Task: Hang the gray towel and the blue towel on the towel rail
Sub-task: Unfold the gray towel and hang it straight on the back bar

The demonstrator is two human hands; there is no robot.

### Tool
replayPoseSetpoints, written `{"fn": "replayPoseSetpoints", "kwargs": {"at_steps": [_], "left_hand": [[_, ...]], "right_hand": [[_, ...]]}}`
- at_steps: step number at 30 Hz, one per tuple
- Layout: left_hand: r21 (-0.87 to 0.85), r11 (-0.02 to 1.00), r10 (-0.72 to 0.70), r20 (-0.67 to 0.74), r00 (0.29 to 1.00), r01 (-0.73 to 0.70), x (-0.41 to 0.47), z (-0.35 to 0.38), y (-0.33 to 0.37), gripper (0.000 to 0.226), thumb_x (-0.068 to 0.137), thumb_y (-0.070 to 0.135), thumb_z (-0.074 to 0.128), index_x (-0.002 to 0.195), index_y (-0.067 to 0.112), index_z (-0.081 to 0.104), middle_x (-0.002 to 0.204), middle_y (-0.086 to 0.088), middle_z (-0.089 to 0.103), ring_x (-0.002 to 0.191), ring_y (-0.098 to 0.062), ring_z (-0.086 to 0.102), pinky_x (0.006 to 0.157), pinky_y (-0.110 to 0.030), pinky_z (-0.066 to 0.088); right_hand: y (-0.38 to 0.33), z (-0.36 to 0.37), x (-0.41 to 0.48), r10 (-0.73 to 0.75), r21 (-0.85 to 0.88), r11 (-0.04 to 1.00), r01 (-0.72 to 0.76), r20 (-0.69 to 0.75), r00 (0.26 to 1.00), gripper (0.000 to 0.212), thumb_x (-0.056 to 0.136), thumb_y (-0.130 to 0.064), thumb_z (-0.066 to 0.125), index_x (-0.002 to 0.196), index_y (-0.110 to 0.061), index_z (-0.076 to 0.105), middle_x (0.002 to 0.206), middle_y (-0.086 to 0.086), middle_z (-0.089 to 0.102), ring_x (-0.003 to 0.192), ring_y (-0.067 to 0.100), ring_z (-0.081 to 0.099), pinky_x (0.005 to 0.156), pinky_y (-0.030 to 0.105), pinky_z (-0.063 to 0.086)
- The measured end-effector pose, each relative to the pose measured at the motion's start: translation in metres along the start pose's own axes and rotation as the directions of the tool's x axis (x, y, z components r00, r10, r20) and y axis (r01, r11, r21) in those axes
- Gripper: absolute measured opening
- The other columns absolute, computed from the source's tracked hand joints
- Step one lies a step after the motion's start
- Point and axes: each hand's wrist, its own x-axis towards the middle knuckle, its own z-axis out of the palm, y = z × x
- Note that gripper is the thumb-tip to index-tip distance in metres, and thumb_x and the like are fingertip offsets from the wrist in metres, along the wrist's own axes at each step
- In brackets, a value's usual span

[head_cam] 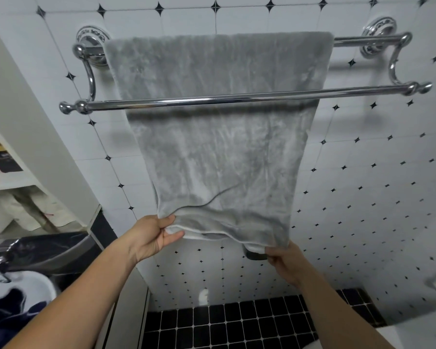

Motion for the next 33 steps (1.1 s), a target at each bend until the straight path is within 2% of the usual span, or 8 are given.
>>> {"fn": "replayPoseSetpoints", "kwargs": {"at_steps": [8, 12, 14, 17, 21, 24, 30, 33], "left_hand": [[-0.163, 0.987, -0.004, 0.023, 1.000, 0.008, -0.016, 0.032, 0.034, 0.022, 0.102, 0.009, 0.040, 0.109, -0.006, 0.055, 0.088, -0.025, 0.070, 0.063, -0.034, 0.073, 0.050, -0.036, 0.060], [-0.022, 0.998, 0.048, -0.079, 0.996, -0.050, -0.016, 0.012, 0.040, 0.013, 0.099, 0.000, 0.044, 0.102, -0.007, 0.054, 0.091, -0.023, 0.068, 0.059, -0.030, 0.073, 0.049, -0.035, 0.060], [0.073, 0.995, 0.070, -0.083, 0.994, -0.064, -0.017, -0.002, 0.030, 0.010, 0.093, -0.008, 0.049, 0.099, -0.010, 0.057, 0.091, -0.023, 0.067, 0.062, -0.029, 0.073, 0.053, -0.035, 0.061], [0.215, 0.969, 0.131, -0.050, 0.990, -0.118, -0.014, -0.026, 0.008, 0.021, 0.075, -0.012, 0.064, 0.096, -0.012, 0.063, 0.090, -0.025, 0.074, 0.078, -0.033, 0.075, 0.059, -0.035, 0.062], [0.463, 0.873, 0.253, -0.165, 0.953, -0.152, 0.000, -0.057, -0.019, 0.017, 0.077, -0.009, 0.071, 0.094, -0.006, 0.070, 0.097, -0.025, 0.074, 0.076, -0.030, 0.074, 0.063, -0.040, 0.062], [0.519, 0.835, 0.319, -0.186, 0.929, -0.183, 0.010, -0.062, -0.020, 0.014, 0.081, -0.008, 0.069, 0.093, -0.001, 0.072, 0.095, -0.024, 0.074, 0.080, -0.034, 0.072, 0.075, -0.046, 0.061], [0.553, 0.771, 0.452, -0.124, 0.883, -0.317, 0.021, -0.064, -0.020, 0.020, 0.086, -0.012, 0.062, 0.096, 0.003, 0.072, 0.088, -0.011, 0.077, 0.081, -0.025, 0.071, 0.071, -0.027, 0.060], [0.505, 0.786, 0.491, -0.158, 0.857, -0.357, 0.029, -0.064, -0.026, 0.012, 0.085, -0.013, 0.062, 0.088, -0.003, 0.068, 0.082, -0.015, 0.073, 0.076, -0.030, 0.069, 0.071, -0.036, 0.060]], "right_hand": [[-0.008, 0.010, 0.021, 0.019, 0.293, 0.952, 0.089, -0.345, 0.939, 0.012, 0.094, -0.002, 0.052, 0.084, -0.006, 0.058, 0.050, 0.001, 0.050, 0.042, 0.011, 0.045, 0.042, 0.025, 0.036], [-0.026, -0.008, 0.012, -0.122, -0.027, 0.991, 0.133, -0.612, 0.781, 0.011, 0.088, -0.011, 0.061, 0.079, -0.004, 0.061, 0.065, 0.008, 0.057, 0.051, 0.015, 0.048, 0.044, 0.026, 0.038], [-0.030, -0.014, 0.000, -0.383, -0.380, 0.906, 0.186, -0.547, 0.744, 0.011, 0.089, -0.019, 0.063, 0.087, -0.008, 0.065, 0.073, 0.007, 0.063, 0.059, 0.019, 0.057, 0.049, 0.030, 0.044], [-0.025, -0.023, -0.015, -0.634, -0.816, 0.528, 0.234, -0.195, 0.749, 0.006, 0.091, -0.018, 0.058, 0.094, -0.023, 0.056, 0.069, 0.002, 0.067, 0.058, 0.019, 0.067, 0.050, 0.035, 0.053], [-0.022, -0.043, -0.019, -0.637, -0.889, 0.364, 0.279, -0.019, 0.770, 0.022, 0.096, -0.006, 0.049, 0.083, -0.022, 0.055, 0.060, 0.000, 0.066, 0.049, 0.007, 0.062, 0.043, 0.016, 0.042], [-0.021, -0.043, -0.017, -0.602, -0.816, 0.497, 0.293, -0.081, 0.795, 0.032, 0.093, 0.003, 0.052, 0.077, -0.021, 0.064, 0.068, 0.003, 0.068, 0.060, 0.011, 0.062, 0.052, 0.018, 0.044], [-0.021, -0.037, -0.013, -0.395, -0.624, 0.752, 0.214, -0.167, 0.903, 0.032, 0.087, 0.005, 0.059, 0.088, -0.021, 0.078, 0.095, -0.003, 0.074, 0.092, 0.012, 0.063, 0.080, 0.027, 0.048], [-0.022, -0.034, -0.012, -0.393, -0.629, 0.758, 0.173, -0.229, 0.890, 0.014, 0.084, -0.022, 0.073, 0.072, -0.025, 0.078, 0.072, -0.010, 0.075, 0.070, 0.006, 0.066, 0.066, 0.026, 0.047]]}}
